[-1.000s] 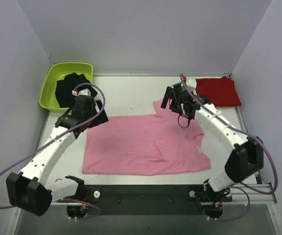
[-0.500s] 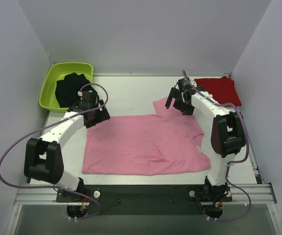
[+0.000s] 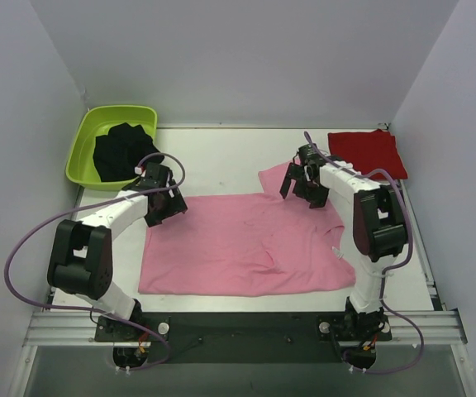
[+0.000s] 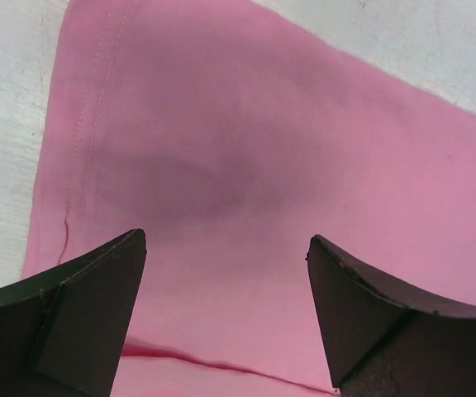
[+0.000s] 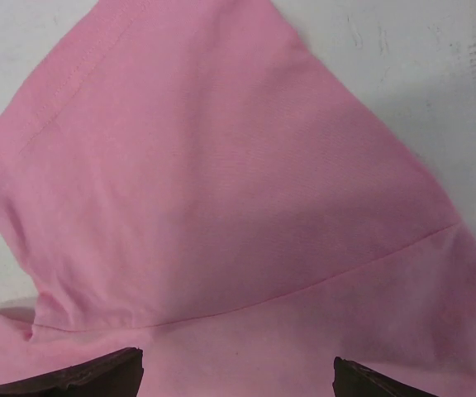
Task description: Fold and stack the t-shirts
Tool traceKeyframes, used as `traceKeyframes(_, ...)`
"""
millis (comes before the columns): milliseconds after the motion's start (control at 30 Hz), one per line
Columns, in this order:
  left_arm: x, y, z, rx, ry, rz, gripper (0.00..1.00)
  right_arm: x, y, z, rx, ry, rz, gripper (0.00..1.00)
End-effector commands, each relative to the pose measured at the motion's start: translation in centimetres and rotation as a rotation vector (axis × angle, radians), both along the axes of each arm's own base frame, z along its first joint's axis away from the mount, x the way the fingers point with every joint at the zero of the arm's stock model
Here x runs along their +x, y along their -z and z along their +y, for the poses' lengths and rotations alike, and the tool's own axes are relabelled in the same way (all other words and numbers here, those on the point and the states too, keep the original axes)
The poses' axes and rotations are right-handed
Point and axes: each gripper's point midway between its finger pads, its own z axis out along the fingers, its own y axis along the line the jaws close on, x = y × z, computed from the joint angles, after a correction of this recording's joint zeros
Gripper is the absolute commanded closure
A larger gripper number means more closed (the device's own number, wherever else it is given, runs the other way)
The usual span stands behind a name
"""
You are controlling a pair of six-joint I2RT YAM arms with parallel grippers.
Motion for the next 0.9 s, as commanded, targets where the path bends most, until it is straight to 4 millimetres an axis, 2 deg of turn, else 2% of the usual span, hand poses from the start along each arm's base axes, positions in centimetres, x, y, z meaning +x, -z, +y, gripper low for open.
traceKeyframes(0, 0.7, 0.6, 0.0, 0.012, -0.029, -0.029, 0.11, -0.7, 0.4, -0.7, -0.015, 0.009, 0.014, 0.00)
traceKeyframes(267, -1.4, 3.1, -0.4, 0.034, -0.027, 0.020, 0.11, -3.4, 2.5, -1.6, -0.037, 0.020, 0.061, 0.00)
traceKeyframes(400, -3.2, 4.3, -0.4, 0.049, -0.018, 0.042, 0.11, -5.1, 3.5, -2.0, -0.037, 0.030, 0.083, 0.00)
traceKeyframes(567, -4.6, 4.6, -0.1, 0.061, -0.013, 0.042, 0.11, -7.7, 4.7, -2.6, -0.038, 0.053, 0.117, 0.00)
traceKeyframes(867, -7.1, 3.2, 0.3, 0.059, -0.010, 0.000, 0.11, -10.8, 4.3, -3.3, -0.035, 0.061, 0.110, 0.00)
